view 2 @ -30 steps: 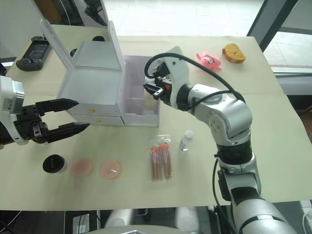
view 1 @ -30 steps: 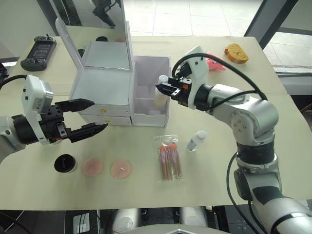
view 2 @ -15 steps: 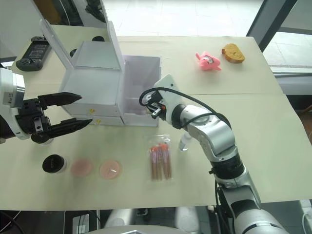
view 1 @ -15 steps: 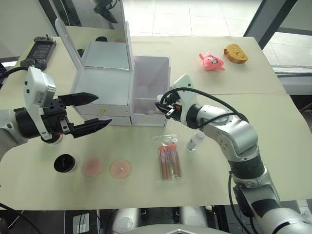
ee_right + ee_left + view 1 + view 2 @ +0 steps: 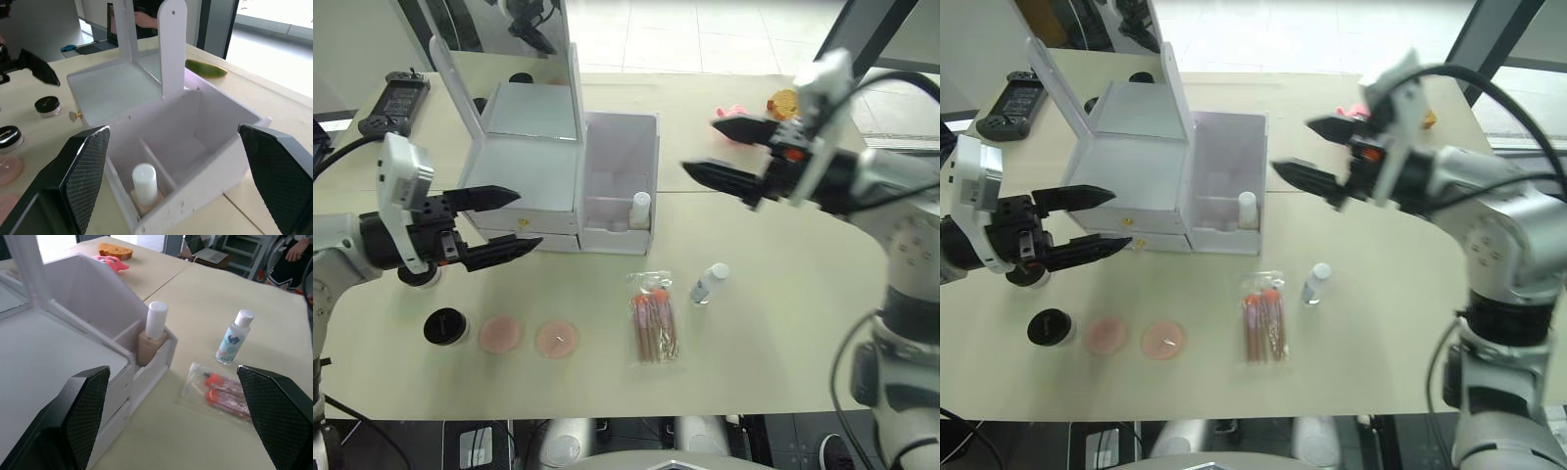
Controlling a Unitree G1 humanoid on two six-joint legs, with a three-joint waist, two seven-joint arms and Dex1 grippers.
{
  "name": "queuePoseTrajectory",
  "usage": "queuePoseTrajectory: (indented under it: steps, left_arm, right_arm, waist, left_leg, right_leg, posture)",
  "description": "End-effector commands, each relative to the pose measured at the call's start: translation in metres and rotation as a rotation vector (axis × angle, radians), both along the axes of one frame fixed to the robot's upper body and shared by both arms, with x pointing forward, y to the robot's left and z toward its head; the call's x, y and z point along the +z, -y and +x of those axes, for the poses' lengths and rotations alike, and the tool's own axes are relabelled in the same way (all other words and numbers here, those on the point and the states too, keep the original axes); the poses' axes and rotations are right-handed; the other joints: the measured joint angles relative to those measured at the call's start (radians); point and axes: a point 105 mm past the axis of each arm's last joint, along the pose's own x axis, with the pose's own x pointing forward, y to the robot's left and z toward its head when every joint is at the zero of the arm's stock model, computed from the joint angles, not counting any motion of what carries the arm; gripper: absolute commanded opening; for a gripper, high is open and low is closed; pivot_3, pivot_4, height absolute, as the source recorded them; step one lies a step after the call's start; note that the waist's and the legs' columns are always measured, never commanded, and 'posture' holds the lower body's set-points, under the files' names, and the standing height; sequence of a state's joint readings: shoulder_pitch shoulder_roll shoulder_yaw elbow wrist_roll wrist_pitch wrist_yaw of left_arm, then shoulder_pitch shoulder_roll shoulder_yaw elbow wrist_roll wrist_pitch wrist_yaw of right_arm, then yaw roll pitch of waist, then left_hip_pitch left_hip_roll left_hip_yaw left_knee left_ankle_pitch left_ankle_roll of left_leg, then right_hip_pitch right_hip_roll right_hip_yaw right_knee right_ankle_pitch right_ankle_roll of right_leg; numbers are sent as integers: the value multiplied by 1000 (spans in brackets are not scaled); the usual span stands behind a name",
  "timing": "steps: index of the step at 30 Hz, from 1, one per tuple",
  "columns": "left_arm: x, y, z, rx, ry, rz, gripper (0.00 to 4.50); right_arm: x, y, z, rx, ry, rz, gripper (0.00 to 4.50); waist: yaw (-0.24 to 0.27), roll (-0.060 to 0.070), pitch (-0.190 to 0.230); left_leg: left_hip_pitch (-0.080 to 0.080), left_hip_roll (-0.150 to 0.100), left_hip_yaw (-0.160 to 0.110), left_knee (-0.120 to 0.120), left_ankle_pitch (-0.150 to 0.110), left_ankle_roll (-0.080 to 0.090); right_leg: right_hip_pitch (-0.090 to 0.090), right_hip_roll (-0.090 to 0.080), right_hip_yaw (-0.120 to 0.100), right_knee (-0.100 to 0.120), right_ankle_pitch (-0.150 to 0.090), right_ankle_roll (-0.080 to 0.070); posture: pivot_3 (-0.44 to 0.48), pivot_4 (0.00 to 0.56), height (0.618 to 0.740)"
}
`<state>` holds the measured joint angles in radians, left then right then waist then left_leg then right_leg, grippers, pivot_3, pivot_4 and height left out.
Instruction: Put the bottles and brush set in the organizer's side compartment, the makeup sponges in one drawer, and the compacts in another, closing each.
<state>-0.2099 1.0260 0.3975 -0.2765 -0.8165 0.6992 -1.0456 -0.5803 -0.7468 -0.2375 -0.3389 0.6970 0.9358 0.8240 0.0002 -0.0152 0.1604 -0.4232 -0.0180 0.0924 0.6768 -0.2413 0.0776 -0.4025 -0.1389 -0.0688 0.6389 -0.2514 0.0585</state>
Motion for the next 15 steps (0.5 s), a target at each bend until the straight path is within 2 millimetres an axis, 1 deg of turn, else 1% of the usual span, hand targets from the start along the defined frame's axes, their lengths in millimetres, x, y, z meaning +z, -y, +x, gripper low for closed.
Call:
queuePoseTrajectory:
  steps: [1,2,4,5,6,7,8,9,10,12,13,15]
  left_arm:
    - [-1,-61,4,193,15,-12,4500]
    - [-3,-81,4,263,15,-37,4500]
    - [-7,-115,1,368,23,-55,4500]
    - [-12,-138,-2,452,23,-56,4500]
    - [-19,-163,-5,550,23,-38,4500]
    - [-22,-189,-11,650,26,-46,4500]
    - [-22,-208,-17,727,34,-66,4500]
    - [-22,-222,-23,785,46,-71,4500]
    - [-23,-232,-29,817,49,-66,4500]
    - [-26,-242,-37,849,47,-53,4500]
    - [-28,-245,-39,858,45,-45,4500]
    - [-27,-252,-42,889,61,-75,4500]
  right_arm:
    - [-12,61,-1,-141,36,-28,4466]
    - [-15,83,0,-209,37,-21,4466]
    - [-18,117,3,-320,53,4,4466]
    - [-21,139,4,-392,57,15,4466]
    - [-28,159,5,-465,54,12,4466]
    - [-39,178,4,-529,65,-61,4466]
    - [-50,190,2,-565,56,-105,4466]
    - [-56,199,2,-592,49,-110,4466]
    - [-61,206,1,-619,48,-105,4466]
    - [-70,212,1,-635,33,-97,4466]
    - [-76,215,1,-639,24,-123,4466]
    - [-82,214,2,-628,25,-160,4466]
  waist:
    - [-1,0,0]
    - [-4,0,0]
    - [-12,0,0]
    - [-14,0,0]
    - [-15,0,0]
    - [-15,0,0]
    - [-15,0,0]
    - [-15,-1,0]
    - [-15,-1,0]
    - [-17,-1,0]
    - [-17,-1,0]
    - [-15,-1,0]
  left_leg:
    - [0,0,1,0,0,0]
    - [0,0,1,0,-1,1]
    - [0,1,3,0,-1,2]
    - [0,1,3,0,-1,2]
    - [0,1,3,0,-1,2]
    - [1,1,3,0,-1,2]
    - [1,2,3,-1,-1,2]
    - [1,2,3,-1,-1,2]
    - [1,2,3,-1,-1,2]
    - [1,2,4,-1,-2,2]
    - [1,2,5,-1,-2,3]
    - [1,1,4,-1,-3,3]
  right_leg:
    - [0,0,0,-1,0,0]
    - [-1,0,1,-4,0,0]
    - [-1,0,2,-7,0,-1]
    - [-2,0,2,-7,0,-1]
    - [-2,0,2,-7,0,-1]
    - [-1,0,2,-7,0,-1]
    - [-1,0,2,-7,0,-1]
    - [-2,0,2,-7,0,-1]
    - [-2,0,1,-7,0,-1]
    - [-2,-2,1,-8,0,-1]
    - [-2,-6,1,-7,0,0]
    - [-2,-9,1,-7,0,0]
  posture:
    - [0,150,737]
    - [0,150,737]
    - [0,150,737]
    - [0,150,737]
    - [0,150,737]
    - [0,150,737]
    - [0,150,737]
    - [0,150,737]
    - [0,150,737]
    - [0,150,737]
    - [0,150,737]
    - [0,150,737]
